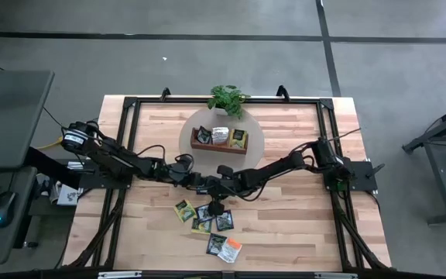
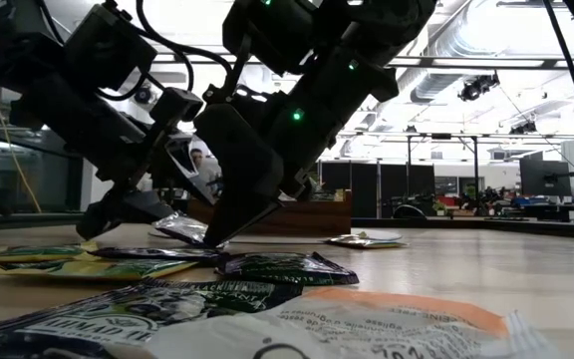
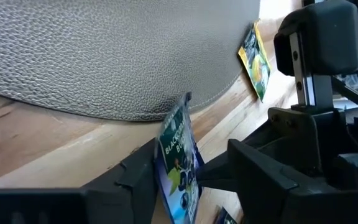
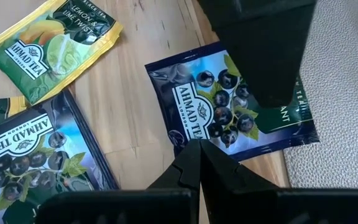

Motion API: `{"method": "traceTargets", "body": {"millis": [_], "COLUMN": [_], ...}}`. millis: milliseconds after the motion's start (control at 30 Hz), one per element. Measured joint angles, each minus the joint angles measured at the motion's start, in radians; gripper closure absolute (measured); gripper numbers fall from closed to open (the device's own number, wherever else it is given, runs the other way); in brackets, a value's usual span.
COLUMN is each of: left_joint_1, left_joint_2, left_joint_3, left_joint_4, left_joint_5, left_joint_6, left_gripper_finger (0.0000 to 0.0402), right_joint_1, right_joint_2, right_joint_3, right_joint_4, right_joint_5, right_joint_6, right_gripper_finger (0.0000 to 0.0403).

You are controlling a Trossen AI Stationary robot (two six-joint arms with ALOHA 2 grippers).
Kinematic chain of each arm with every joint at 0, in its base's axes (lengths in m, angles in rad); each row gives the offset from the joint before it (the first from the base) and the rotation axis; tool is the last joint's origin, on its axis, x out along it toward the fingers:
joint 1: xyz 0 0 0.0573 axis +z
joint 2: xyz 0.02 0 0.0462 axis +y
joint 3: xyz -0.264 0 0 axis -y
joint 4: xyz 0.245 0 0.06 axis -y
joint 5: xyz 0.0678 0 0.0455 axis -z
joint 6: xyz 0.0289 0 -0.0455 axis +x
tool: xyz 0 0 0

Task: Pick & Place Tea
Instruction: Put the purple tea bag into the left section of the wooden organizer

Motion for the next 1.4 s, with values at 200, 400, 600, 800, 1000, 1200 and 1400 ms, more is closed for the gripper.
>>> {"method": "traceTargets", "body": {"millis": [200, 400, 600, 800, 1000, 1200, 1400], "left_joint_1": [0.000, 0.000, -0.001, -0.001, -0.001, -0.001, 0.000], "left_joint_2": [0.000, 0.000, 0.001, 0.001, 0.001, 0.001, -0.024], "left_joint_3": [0.000, 0.000, 0.000, -0.001, -0.001, -0.002, -0.008], "left_joint_4": [-0.002, -0.002, -0.002, -0.003, -0.003, -0.011, -0.002], "left_joint_5": [-0.005, -0.010, -0.026, -0.027, -0.031, -0.045, -0.058], "left_joint_6": [0.006, 0.025, 0.073, 0.090, 0.106, 0.177, 0.301], "left_gripper_finger": [0.0290, 0.0366, 0.0395, 0.0400, 0.0401, 0.0401, 0.0401], "right_joint_1": [0.000, 0.004, 0.004, 0.005, 0.005, 0.009, 0.037], "right_joint_2": [0.000, 0.000, -0.001, -0.001, -0.023, -0.103, -0.179], "right_joint_3": [0.000, 0.000, 0.000, 0.000, 0.003, 0.002, 0.003], "right_joint_4": [-0.013, -0.017, -0.018, -0.019, -0.049, -0.140, -0.248], "right_joint_5": [-0.004, -0.003, -0.004, 0.002, 0.001, 0.036, 0.072], "right_joint_6": [0.000, 0.002, 0.004, 0.005, 0.008, 0.008, 0.025], "right_gripper_finger": [0.0403, 0.0403, 0.0403, 0.0403, 0.0400, 0.0378, 0.0359]}}
